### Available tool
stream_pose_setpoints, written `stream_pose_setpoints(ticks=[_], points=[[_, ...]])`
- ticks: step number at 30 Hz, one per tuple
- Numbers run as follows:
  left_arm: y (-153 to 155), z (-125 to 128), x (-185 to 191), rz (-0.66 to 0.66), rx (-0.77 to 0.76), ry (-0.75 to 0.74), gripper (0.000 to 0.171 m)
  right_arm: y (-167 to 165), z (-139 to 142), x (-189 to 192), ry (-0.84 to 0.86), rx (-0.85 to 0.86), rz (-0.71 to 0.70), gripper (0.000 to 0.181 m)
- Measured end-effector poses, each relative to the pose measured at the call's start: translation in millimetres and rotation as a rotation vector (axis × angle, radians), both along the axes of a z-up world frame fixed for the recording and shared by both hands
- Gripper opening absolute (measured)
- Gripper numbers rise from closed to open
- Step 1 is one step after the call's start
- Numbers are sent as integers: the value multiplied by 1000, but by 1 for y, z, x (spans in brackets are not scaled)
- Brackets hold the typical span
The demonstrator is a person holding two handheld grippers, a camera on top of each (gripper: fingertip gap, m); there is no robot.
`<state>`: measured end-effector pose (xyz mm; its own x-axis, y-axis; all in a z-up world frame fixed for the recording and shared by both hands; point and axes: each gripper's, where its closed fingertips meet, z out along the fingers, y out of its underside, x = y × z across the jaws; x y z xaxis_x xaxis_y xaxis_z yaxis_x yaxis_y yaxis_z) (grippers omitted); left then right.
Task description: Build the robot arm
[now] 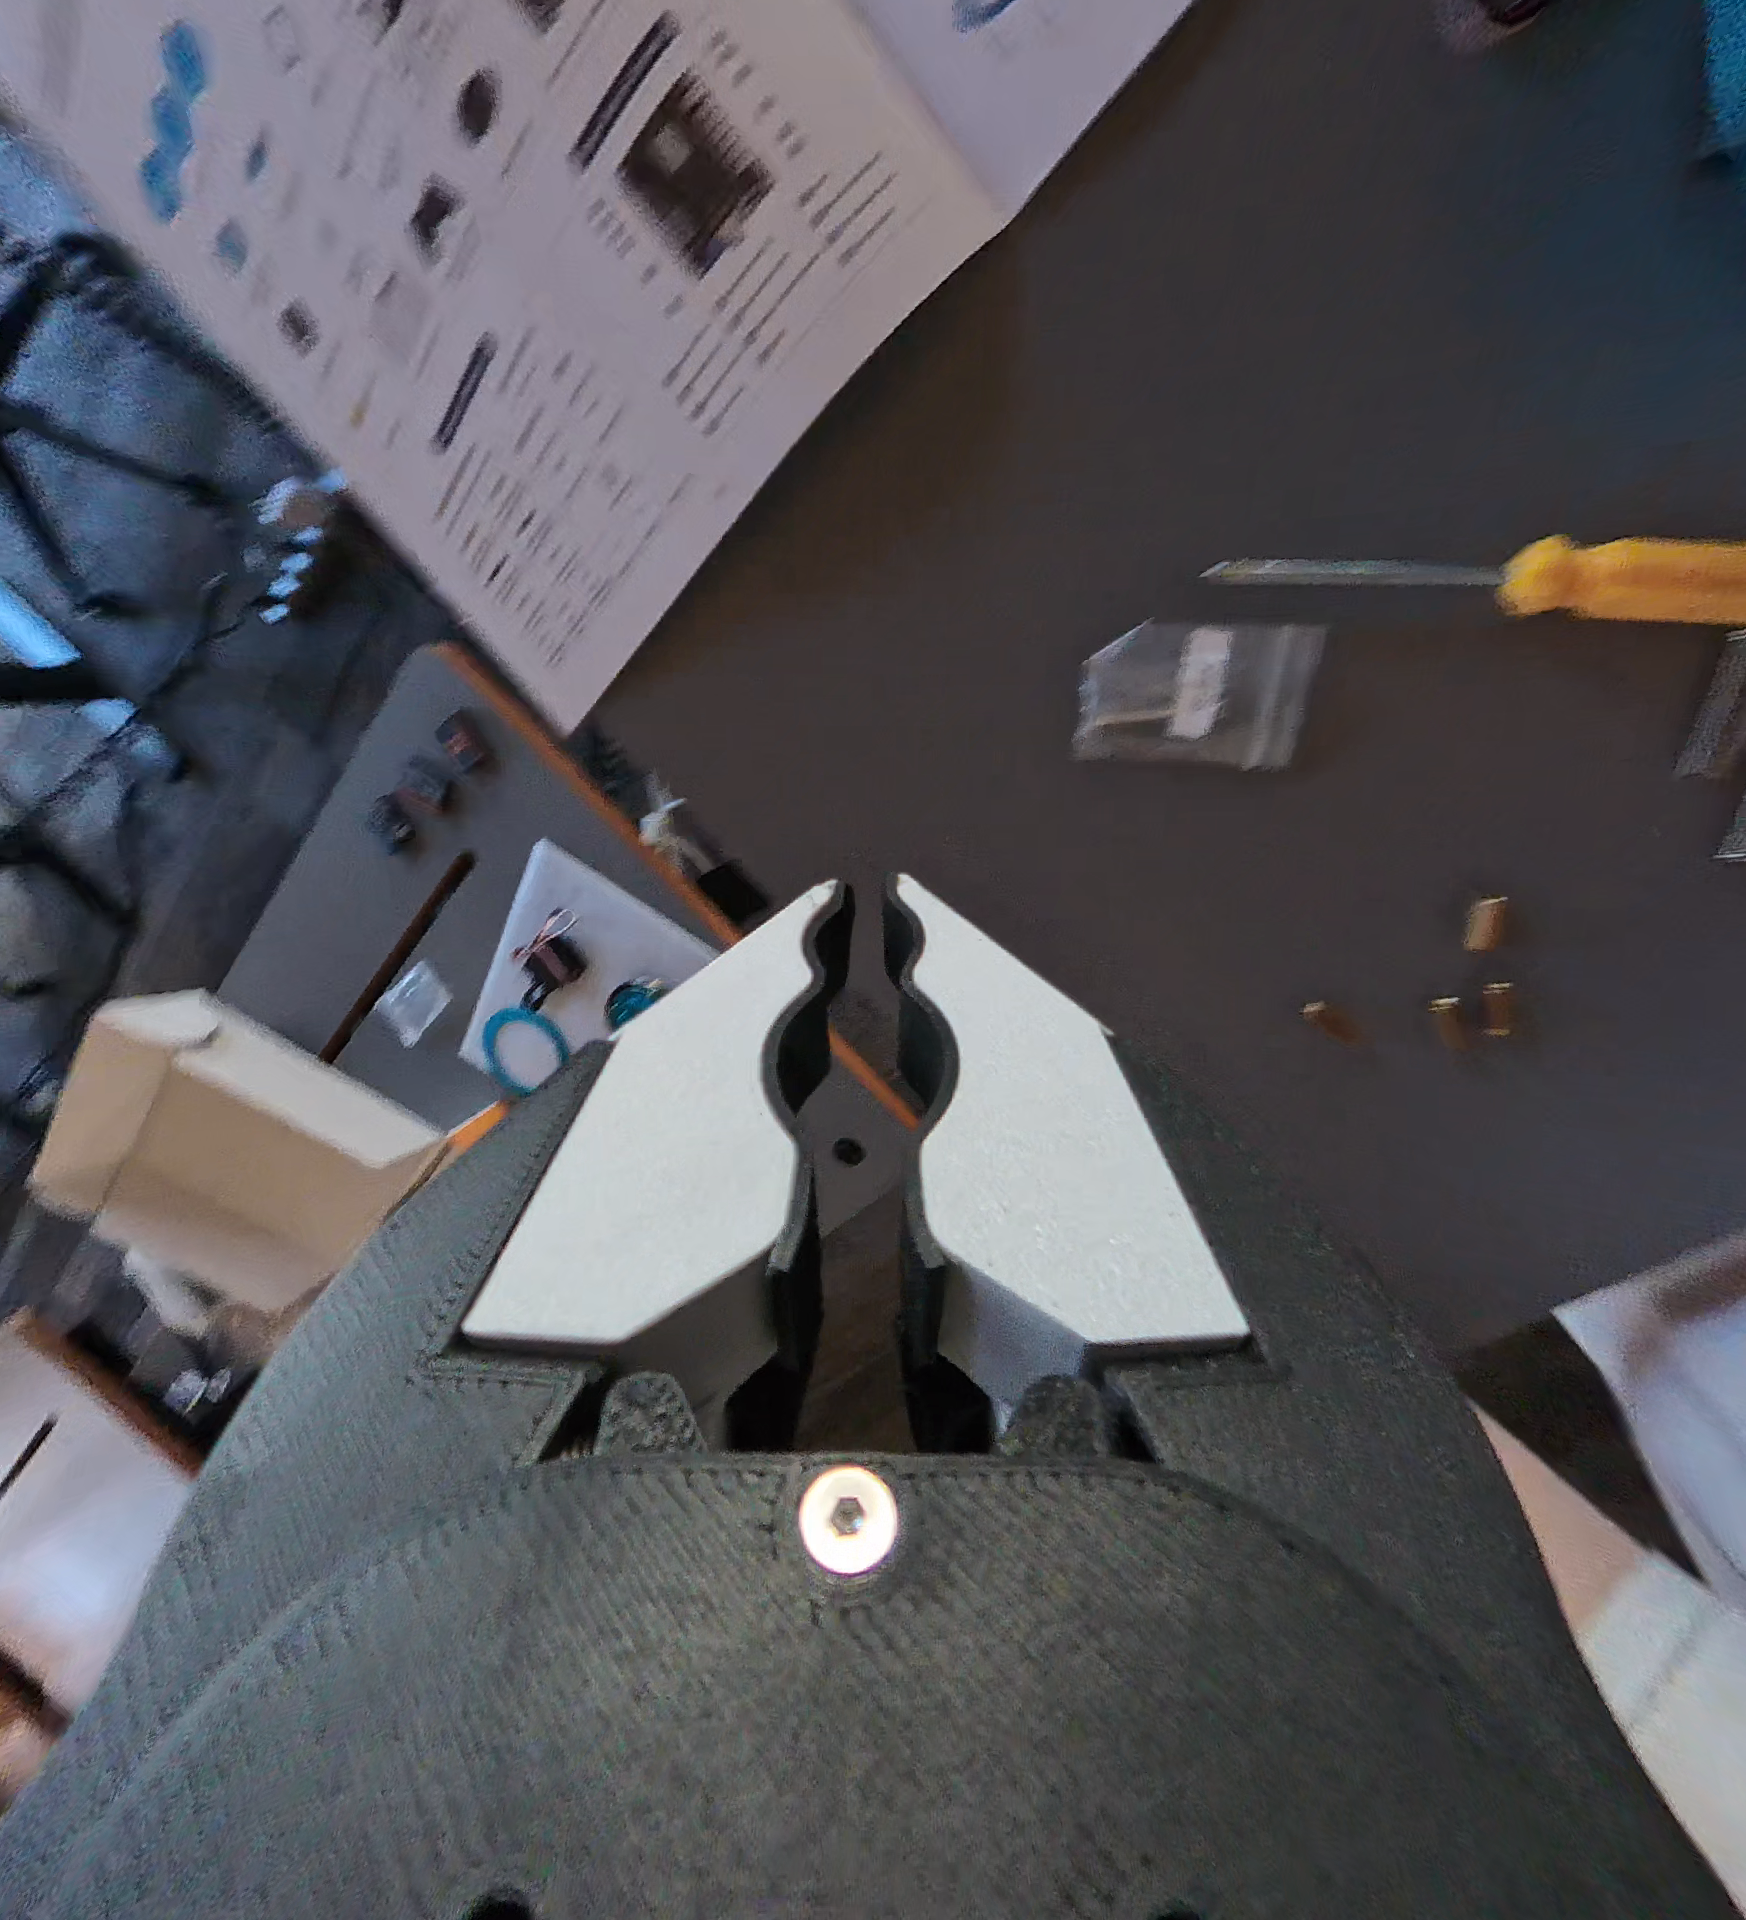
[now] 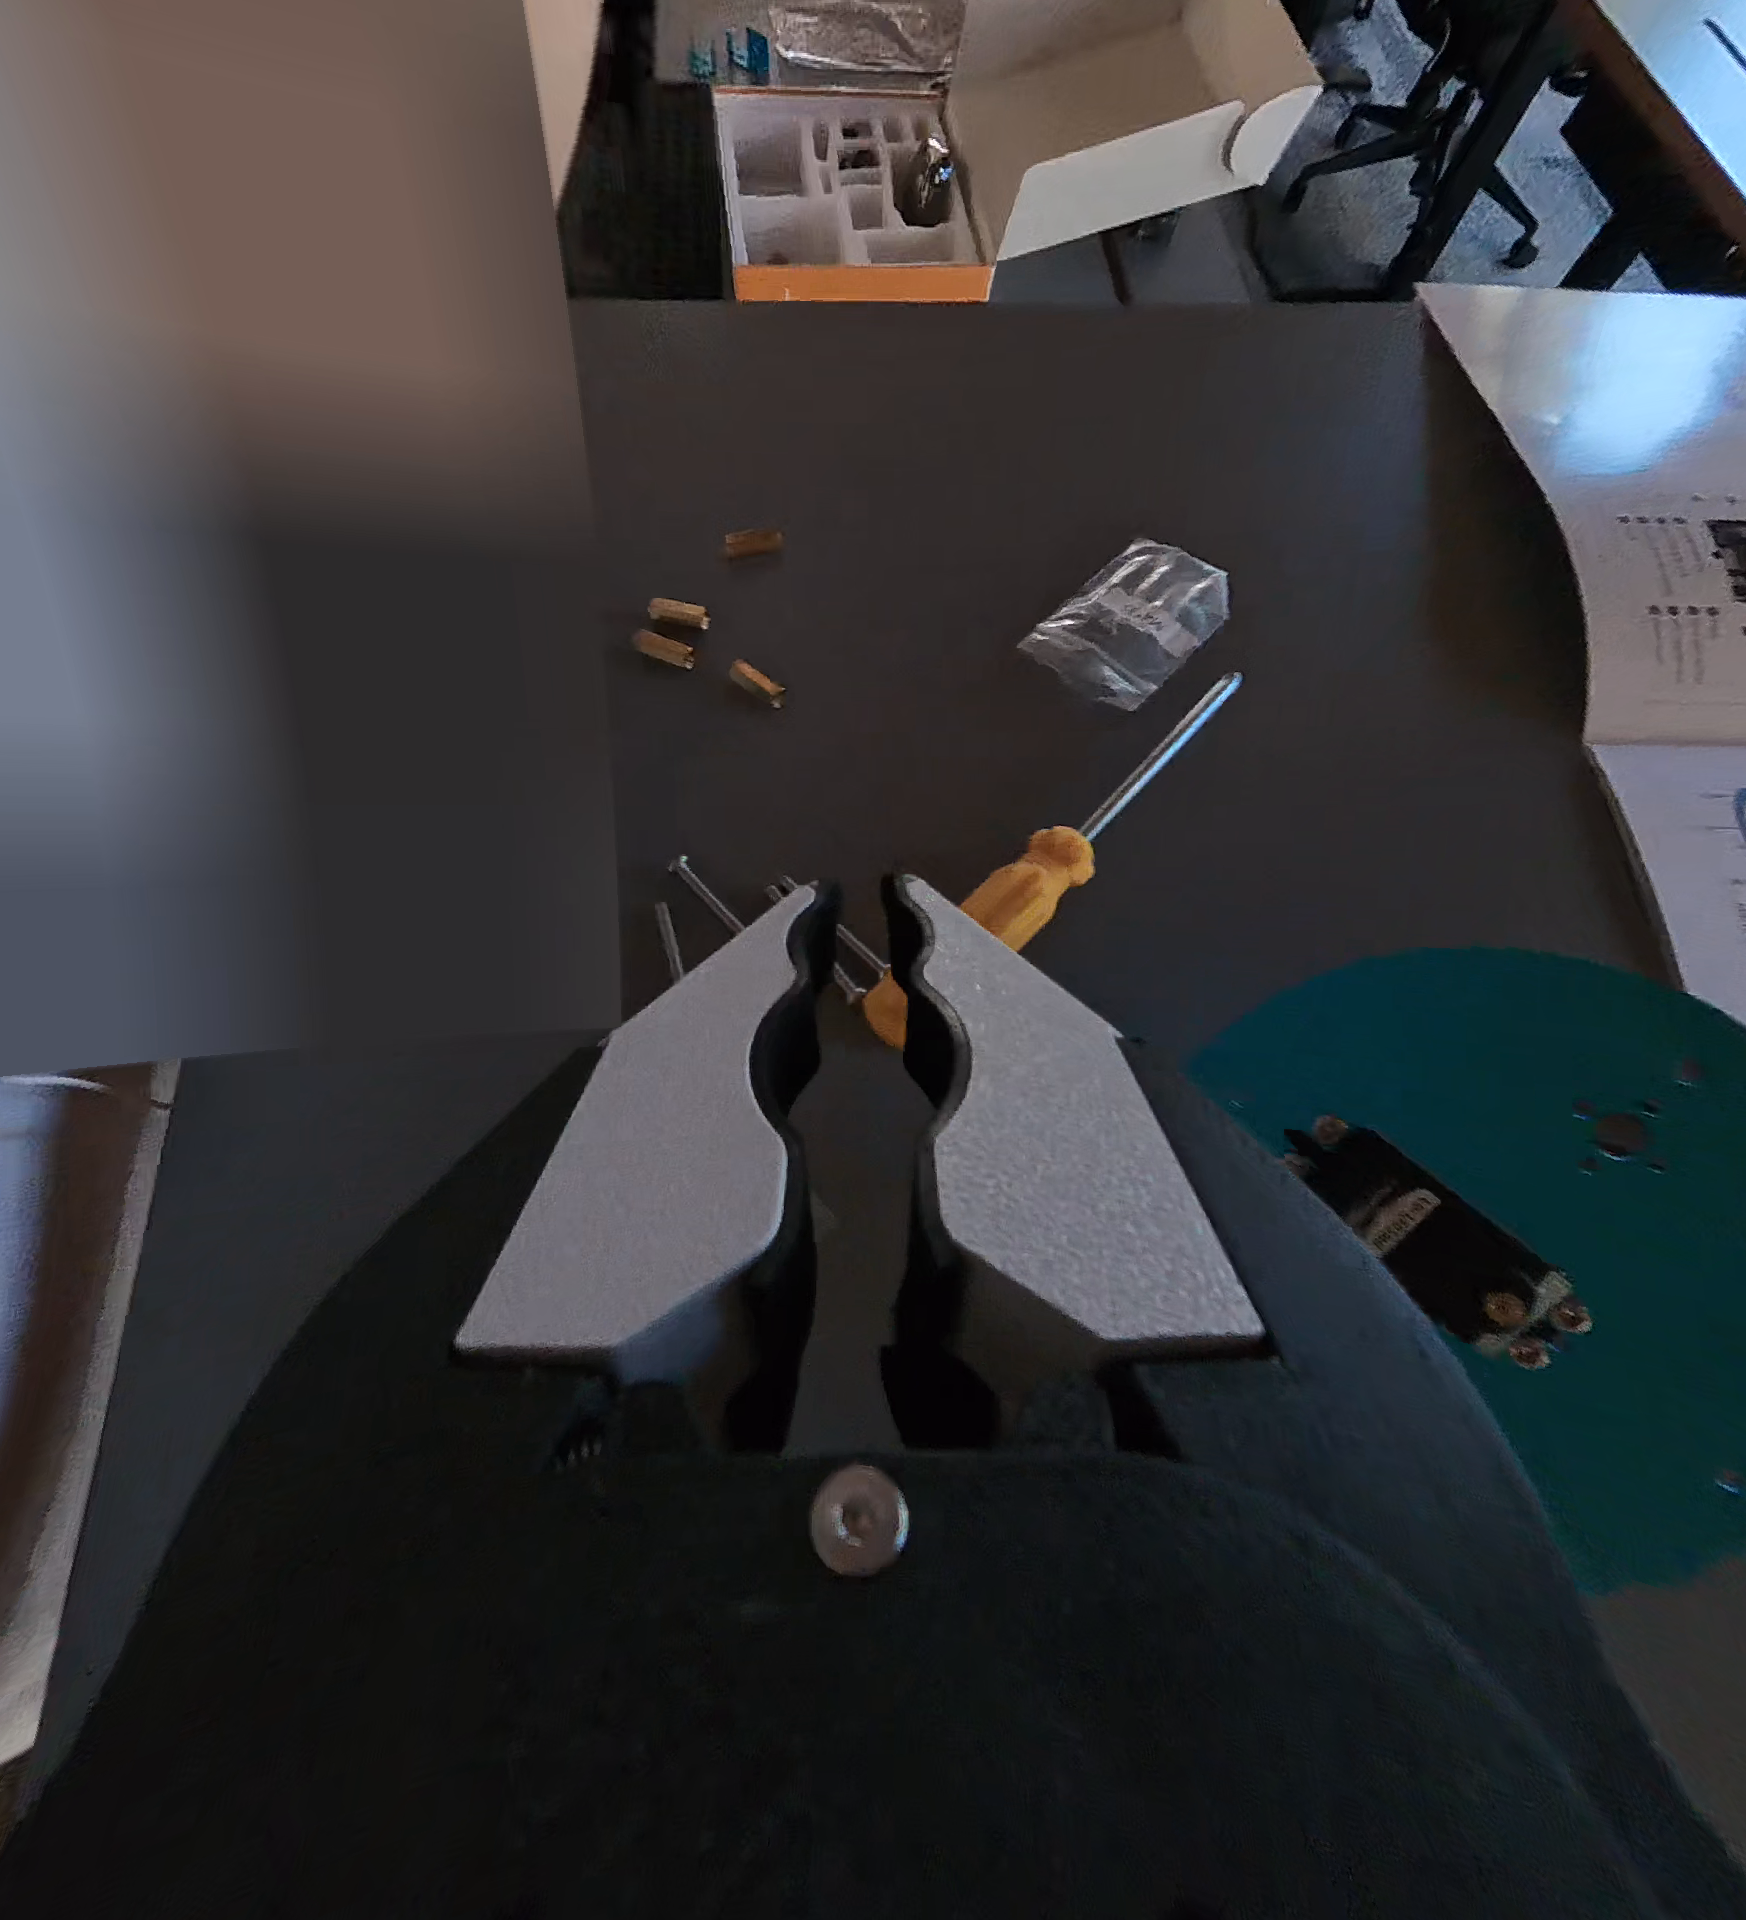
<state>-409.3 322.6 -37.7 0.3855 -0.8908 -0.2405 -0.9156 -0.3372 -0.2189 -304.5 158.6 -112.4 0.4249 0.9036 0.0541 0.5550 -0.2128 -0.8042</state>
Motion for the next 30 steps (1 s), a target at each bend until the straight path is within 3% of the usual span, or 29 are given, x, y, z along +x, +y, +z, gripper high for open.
stream_pose_setpoints(ticks=[1,4,9,12,15,18,26,30], points=[[3,0,-15,33,56,13,7,-3,0,-2,15,-3,14,8],[5,-1,-42,75,191,-150,5,-4,1,-6,50,22,33,8],[-34,10,-80,250,298,-753,19,-1,8,-30,66,97,128,16],[-68,7,-97,246,338,-953,43,-4,1,-55,-50,102,262,18],[-101,10,-97,192,295,-1141,45,4,-12,-69,-223,125,370,12],[-117,9,-103,187,267,-1217,46,7,-21,-79,-305,53,431,16],[-112,-2,-113,179,245,-1199,45,10,-47,-80,-489,-58,452,20],[-102,-3,-105,153,212,-1218,43,2,-48,-77,-455,-162,435,6]])
